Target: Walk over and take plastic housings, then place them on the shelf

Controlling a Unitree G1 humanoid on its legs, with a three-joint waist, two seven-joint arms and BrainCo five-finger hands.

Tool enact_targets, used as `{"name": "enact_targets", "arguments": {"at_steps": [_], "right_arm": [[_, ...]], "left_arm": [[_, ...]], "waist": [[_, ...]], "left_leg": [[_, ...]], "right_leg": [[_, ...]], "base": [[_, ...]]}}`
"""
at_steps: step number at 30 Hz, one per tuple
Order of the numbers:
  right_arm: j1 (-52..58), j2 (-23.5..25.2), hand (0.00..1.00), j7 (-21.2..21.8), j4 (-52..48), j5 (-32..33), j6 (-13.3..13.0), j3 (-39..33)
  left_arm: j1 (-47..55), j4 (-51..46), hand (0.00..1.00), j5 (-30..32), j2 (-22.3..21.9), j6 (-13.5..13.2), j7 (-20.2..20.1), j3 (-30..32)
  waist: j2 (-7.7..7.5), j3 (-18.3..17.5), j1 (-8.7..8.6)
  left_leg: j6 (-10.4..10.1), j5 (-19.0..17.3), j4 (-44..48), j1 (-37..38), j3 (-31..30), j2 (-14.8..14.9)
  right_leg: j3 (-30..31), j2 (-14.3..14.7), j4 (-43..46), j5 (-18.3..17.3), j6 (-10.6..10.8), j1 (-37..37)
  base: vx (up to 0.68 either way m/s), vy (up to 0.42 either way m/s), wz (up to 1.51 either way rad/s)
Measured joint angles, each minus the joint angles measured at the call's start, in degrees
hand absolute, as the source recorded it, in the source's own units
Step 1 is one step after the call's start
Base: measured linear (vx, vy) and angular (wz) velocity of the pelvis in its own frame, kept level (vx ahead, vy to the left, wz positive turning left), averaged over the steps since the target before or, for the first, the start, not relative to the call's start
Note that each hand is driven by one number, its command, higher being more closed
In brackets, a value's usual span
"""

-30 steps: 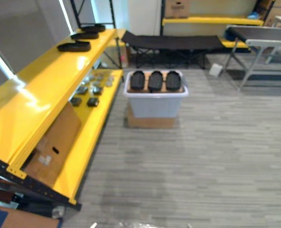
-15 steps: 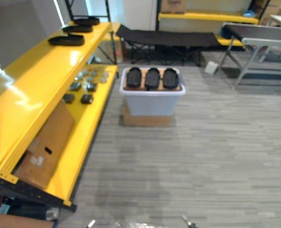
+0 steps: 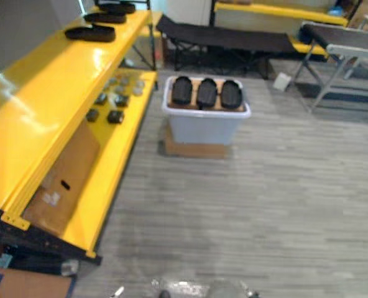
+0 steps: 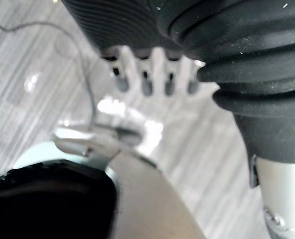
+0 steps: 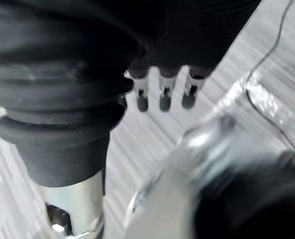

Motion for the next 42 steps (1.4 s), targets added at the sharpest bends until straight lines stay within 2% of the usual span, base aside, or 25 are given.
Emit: {"name": "enact_targets", "arguments": {"at_steps": [3,6,8,9,10,11,12,14,16,17,18,20,21,22,23,24,25,26,27,29,33,36,39,40,42], "right_arm": [[1.9,0.4,0.0,0.2,-0.1,-1.0,0.6,-0.1],[2.7,0.5,0.0,0.4,-0.1,-0.9,3.3,-0.9],[3.0,-0.5,0.0,1.4,0.2,-1.0,4.1,-1.9],[3.0,-0.9,0.0,1.5,0.4,-1.0,4.0,-1.8],[2.1,-2.4,0.0,1.3,1.5,-1.1,3.6,-1.7],[1.6,-3.1,0.0,1.2,1.6,-1.3,3.3,-1.6],[-0.2,-4.5,0.0,0.9,1.9,-1.8,2.5,-1.8],[-2.9,-5.7,0.0,0.2,2.1,-2.0,1.6,-1.9],[-5.8,-6.1,0.0,0.0,2.0,-2.1,0.4,-2.6],[-7.6,-6.2,0.0,0.0,1.7,-2.4,0.0,-3.0],[-8.6,-6.5,0.0,0.0,1.4,-2.5,-0.1,-3.0],[-8.4,-6.0,0.0,0.1,1.2,-2.3,0.0,-2.4],[-8.2,-5.4,0.0,0.1,1.2,-2.0,0.0,-2.0],[-8.0,-4.7,0.0,0.2,1.2,-2.0,0.0,-1.0],[-8.5,-4.6,0.0,0.1,1.2,-2.0,0.0,-0.5],[-8.9,-4.2,0.0,0.2,1.2,-2.0,-0.1,0.1],[-8.6,-4.1,0.0,0.5,1.4,-2.0,-0.2,0.2],[-9.0,-4.1,0.0,0.7,1.4,-2.0,-0.3,0.4],[-9.6,-4.0,0.0,1.9,1.7,-2.2,-0.2,0.4],[-9.0,-3.3,0.0,3.3,2.4,-4.7,0.4,0.4],[-9.6,-2.7,0.0,3.1,2.1,-5.2,0.1,2.9],[-8.9,-2.6,0.0,1.2,1.3,-4.2,0.2,2.6],[-6.4,-1.5,0.0,0.1,-0.1,-4.5,0.8,2.6],[-5.8,-1.5,0.0,-0.1,-0.6,-4.2,1.4,1.5],[-5.4,-2.8,0.0,-1.4,-0.9,-4.4,1.7,0.5]], "left_arm": [[-0.1,-0.1,0.0,0.0,0.3,0.9,-0.1,0.1],[0.2,-1.1,0.0,-0.8,0.3,1.1,0.4,0.1],[1.7,-2.0,0.0,-3.1,-0.8,1.2,1.2,0.1],[2.3,-2.2,0.0,-4.0,-0.9,1.3,1.2,0.8],[2.2,-2.1,0.0,-5.3,-1.8,1.7,2.0,2.0],[2.1,-1.8,0.0,-5.3,-2.7,2.0,2.3,2.4],[2.2,-1.2,0.0,-5.4,-4.1,2.4,2.2,4.3],[2.9,-1.4,0.0,-5.2,-4.8,2.4,2.2,5.4],[3.6,-2.4,0.0,-4.9,-5.6,2.2,2.2,6.7],[4.2,-2.6,0.0,-4.4,-6.0,2.1,2.2,7.3],[5.2,-2.4,0.0,-2.4,-6.7,2.1,2.2,7.4],[7.2,-2.2,0.0,0.2,-8.0,2.1,2.1,9.1],[8.4,-1.7,0.0,1.6,-8.1,2.1,2.0,9.1],[9.0,-1.4,0.0,2.1,-7.9,2.2,2.1,9.2],[8.9,-1.4,0.0,2.1,-7.9,2.2,2.1,9.4],[9.4,-1.3,0.0,2.2,-6.5,2.1,2.1,11.3],[9.9,-1.2,0.0,3.5,-5.3,2.0,2.2,11.5],[9.3,-1.2,0.0,3.8,-5.1,1.8,2.4,11.7],[7.8,-1.4,0.0,4.0,-4.6,0.0,2.8,11.4],[5.7,-3.4,0.0,2.4,-3.0,-2.4,3.4,10.4],[-1.6,-10.1,0.0,-0.5,-2.3,-5.3,3.4,5.8],[-4.4,-10.2,0.0,-3.7,-3.0,-5.0,3.3,5.1],[-1.1,-10.0,0.0,-4.1,-4.8,-4.1,4.6,6.8],[-0.9,-9.0,0.0,-5.8,-6.0,-3.9,5.4,8.8],[0.0,-8.7,0.0,-5.0,-8.2,-4.2,5.3,10.6]], "waist": [[-0.36,0.1,0.14],[-0.5,0.0,0.25],[1.47,-1.7,-0.15],[1.22,-2.6,-0.36],[3.6,-3.1,-0.31],[4.78,-2.7,-0.23],[6.02,-2.1,0.06],[5.2,-0.8,0.83],[5.22,-0.7,2.78],[5.61,-0.5,3.7],[6.63,0.0,4.29],[8.04,0.5,5.17],[7.45,0.5,5.77],[5.27,0.5,6.39],[3.6,0.5,6.51],[-0.5,0.1,6.47],[-2.14,-0.8,6.66],[-2.42,-0.6,6.46],[-2.2,0.2,5.95],[-1.18,1.1,6.07],[2.24,1.9,5.84],[1.98,1.7,4.75],[-0.51,-0.1,4.97],[0.55,-0.3,4.77],[3.25,-2.4,5.37]], "left_leg": [[-3.3,-3.3,2.9,2.0,1.0,1.4],[-5.5,-10.5,8.5,2.4,0.5,1.5],[-9.2,-15.1,14.6,1.3,0.7,4.7],[-9.7,-15.4,23.2,-2.7,0.9,6.5],[-9.8,-13.6,38.4,-9.1,1.1,11.4],[-9.1,-11.1,45.8,-12.8,1.0,14.1],[-8.3,-11.7,52.7,-16.9,0.7,15.5],[-8.0,-12.5,49.8,-20.1,0.8,11.9],[-8.1,-11.2,36.3,-23.7,0.9,5.7],[-7.8,-6.5,23.7,-25.5,1.0,2.6],[-8.3,-1.2,13.3,-26.4,0.8,1.4],[-8.5,1.4,8.1,-28.0,0.6,2.9],[-6.4,5.7,10.3,-28.3,0.7,3.6],[-4.7,8.6,13.0,-28.4,2.2,3.1],[-4.3,8.6,14.5,-28.5,3.1,2.7],[-2.3,7.3,17.5,-28.8,4.7,1.3],[0.1,6.6,19.5,-29.1,6.0,0.6],[1.8,5.4,20.8,-29.0,5.9,0.5],[2.4,4.0,20.6,-27.0,5.8,0.2],[3.3,3.0,20.1,-22.6,5.5,0.2],[1.6,1.3,16.0,-16.9,0.3,0.2],[-0.1,-1.5,16.7,-16.3,-2.8,0.5],[-2.5,-5.9,21.3,-16.8,-4.7,0.4],[-3.5,-7.9,24.6,-18.2,-6.4,1.5],[-4.6,-8.9,27.1,-20.6,-7.3,4.9]], "right_leg": [[-0.2,0.5,-4.3,2.7,-0.1,-1.4],[-0.2,-0.8,-0.7,3.8,-2.2,-3.9],[-1.8,1.2,0.7,2.7,-3.8,-3.8],[-2.8,1.9,-1.2,6.4,-5.1,-2.8],[-4.1,4.8,-3.8,5.8,-6.3,-0.2],[-4.5,6.4,-6.0,5.8,-7.0,1.8],[-4.5,7.7,-9.5,5.9,-7.9,6.1],[-4.3,7.2,-13.1,5.9,-7.9,12.6],[-2.9,6.3,-16.8,5.8,-7.9,16.5],[-2.0,6.1,-18.7,5.4,-7.2,18.4],[-1.2,7.0,-20.4,4.7,-6.7,20.9],[0.3,9.4,-21.8,1.6,-6.0,25.2],[1.2,9.7,-21.5,-0.4,-5.9,27.0],[3.1,8.3,-19.5,-3.9,-7.1,27.3],[4.1,7.4,-17.7,-6.0,-8.0,26.9],[5.5,4.5,-14.2,-9.8,-9.6,25.8],[6.0,2.4,-5.2,-10.1,-6.6,22.7],[5.7,1.1,2.0,-8.8,-2.7,19.7],[5.2,-1.5,16.0,-5.7,1.4,13.7],[2.7,-3.4,20.4,-7.2,0.2,10.7],[0.4,-1.4,2.1,-7.9,-0.1,7.2],[4.5,-1.6,-5.1,-2.4,0.3,2.8],[5.6,-1.3,-7.3,3.9,-0.6,2.6],[4.2,-0.5,-7.1,6.6,-0.5,3.3],[2.1,2.6,-9.2,6.8,-1.8,3.7]], "base": [[0.29,-0.035,-0.08],[0.35,-0.145,0.03],[0.47,-0.261,0.15],[0.56,-0.328,0.29],[0.47,-0.281,0.25],[0.47,-0.252,0.09],[0.38,-0.175,-0.03],[0.43,-0.178,-0.17],[0.4,-0.09,-0.44],[0.35,-0.006,-0.49],[0.34,0.018,-0.45],[0.39,0.124,-0.37],[0.5,0.203,-0.46],[0.4,0.156,-0.41],[0.6,0.194,-0.43],[0.64,0.123,-0.5],[0.63,0.123,-0.4],[0.45,0.084,-0.2],[0.42,0.143,0.05],[0.53,0.146,0.2],[0.33,0.004,0.46],[0.25,-0.131,0.5],[0.28,-0.279,0.38],[0.29,-0.308,0.45],[0.26,-0.197,0.41]]}}
